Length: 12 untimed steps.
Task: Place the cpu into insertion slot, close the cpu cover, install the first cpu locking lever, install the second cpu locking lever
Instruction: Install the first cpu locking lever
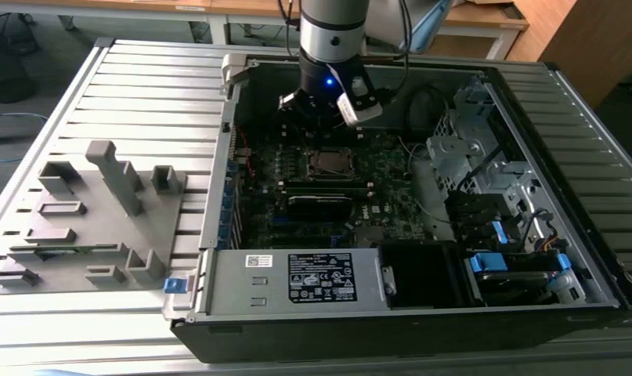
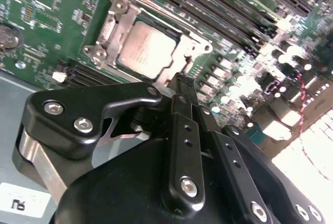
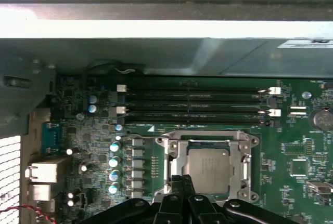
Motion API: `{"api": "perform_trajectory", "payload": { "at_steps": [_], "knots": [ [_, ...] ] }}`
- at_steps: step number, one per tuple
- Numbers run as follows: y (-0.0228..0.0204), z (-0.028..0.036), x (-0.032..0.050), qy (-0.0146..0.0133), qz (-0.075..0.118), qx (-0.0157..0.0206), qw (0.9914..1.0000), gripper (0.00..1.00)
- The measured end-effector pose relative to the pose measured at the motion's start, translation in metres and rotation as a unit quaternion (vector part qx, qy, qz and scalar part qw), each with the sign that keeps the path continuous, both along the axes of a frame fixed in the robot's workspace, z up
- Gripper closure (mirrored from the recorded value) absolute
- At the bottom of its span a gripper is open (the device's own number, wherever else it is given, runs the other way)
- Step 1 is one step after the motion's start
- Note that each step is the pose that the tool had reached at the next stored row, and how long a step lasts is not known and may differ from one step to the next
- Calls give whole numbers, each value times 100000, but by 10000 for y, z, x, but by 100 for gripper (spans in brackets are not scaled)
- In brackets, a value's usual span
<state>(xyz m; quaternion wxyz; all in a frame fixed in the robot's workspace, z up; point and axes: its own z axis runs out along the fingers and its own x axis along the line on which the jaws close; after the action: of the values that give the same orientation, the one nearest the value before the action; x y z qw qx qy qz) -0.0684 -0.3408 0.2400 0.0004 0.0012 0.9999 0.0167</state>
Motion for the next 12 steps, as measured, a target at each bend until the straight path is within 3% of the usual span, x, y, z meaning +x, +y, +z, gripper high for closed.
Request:
{"api": "perform_trajectory", "payload": {
  "at_steps": [5, 12],
  "knots": [
    [0, -1, -124, -275, 0, 2, 100000, 89],
    [0, 33, -131, -310, 4, -2, 100000, 89]
  ]
}}
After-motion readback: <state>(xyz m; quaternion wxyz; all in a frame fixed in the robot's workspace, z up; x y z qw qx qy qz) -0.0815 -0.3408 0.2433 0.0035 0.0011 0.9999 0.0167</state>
